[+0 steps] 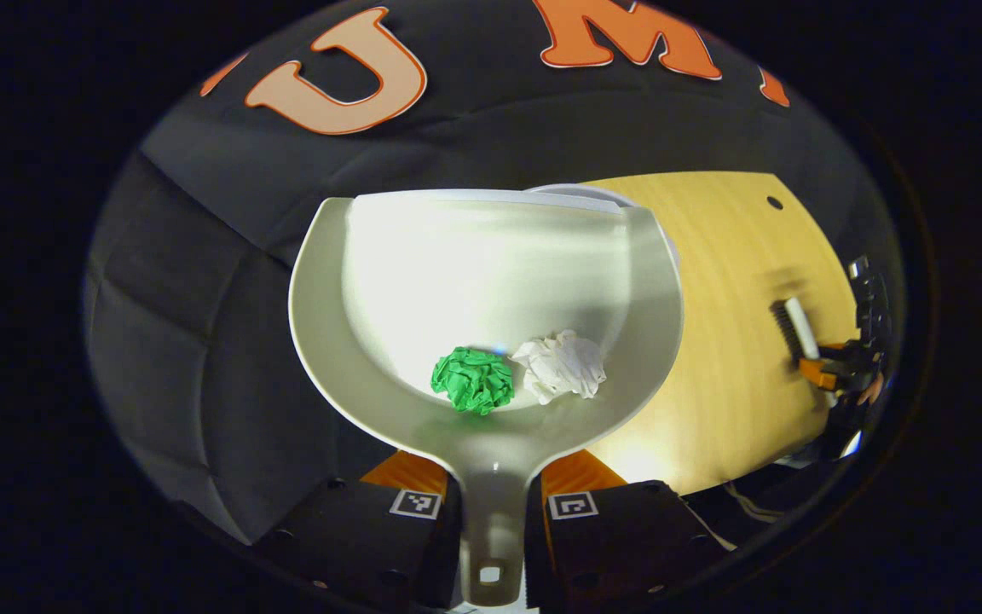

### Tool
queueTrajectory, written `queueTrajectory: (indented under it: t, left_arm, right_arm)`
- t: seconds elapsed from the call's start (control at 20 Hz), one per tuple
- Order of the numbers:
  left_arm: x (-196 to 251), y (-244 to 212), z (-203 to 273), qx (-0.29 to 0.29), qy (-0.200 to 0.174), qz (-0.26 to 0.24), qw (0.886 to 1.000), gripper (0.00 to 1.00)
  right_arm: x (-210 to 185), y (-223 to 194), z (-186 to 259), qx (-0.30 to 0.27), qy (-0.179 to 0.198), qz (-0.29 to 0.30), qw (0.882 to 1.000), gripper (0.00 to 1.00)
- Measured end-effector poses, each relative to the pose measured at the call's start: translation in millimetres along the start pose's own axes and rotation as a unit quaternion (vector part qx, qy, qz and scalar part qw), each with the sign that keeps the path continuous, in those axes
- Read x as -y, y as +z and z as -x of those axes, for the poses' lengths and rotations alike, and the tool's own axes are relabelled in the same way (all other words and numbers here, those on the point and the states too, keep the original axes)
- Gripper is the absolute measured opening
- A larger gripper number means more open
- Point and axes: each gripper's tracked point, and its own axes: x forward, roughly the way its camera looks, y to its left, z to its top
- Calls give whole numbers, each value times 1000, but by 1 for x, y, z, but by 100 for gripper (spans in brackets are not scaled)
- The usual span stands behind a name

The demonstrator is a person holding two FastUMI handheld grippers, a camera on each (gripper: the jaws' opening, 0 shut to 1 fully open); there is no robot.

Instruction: Pick up the small broom and dustpan from the desktop, sweep the trash into the dustpan with the broom, and then empty the trash into the garbage bin.

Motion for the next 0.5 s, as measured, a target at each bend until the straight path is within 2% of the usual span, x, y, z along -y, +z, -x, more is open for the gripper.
queueTrajectory:
  t: [0.15,0.35,0.4,0.5]
  left_arm:
    - [-28,5,3,-13,62,-75,995,31]
    - [-58,17,7,-28,132,-167,977,31]
    - [-66,24,12,-28,150,-190,970,31]
    - [-85,42,21,-22,206,-254,945,31]
  right_arm:
    - [1,1,1,5,-1,-1,1000,82]
    - [0,-4,4,4,3,-8,1000,85]
    - [-1,-6,3,4,5,-9,1000,86]
    - [-1,-6,5,3,5,-9,1000,86]
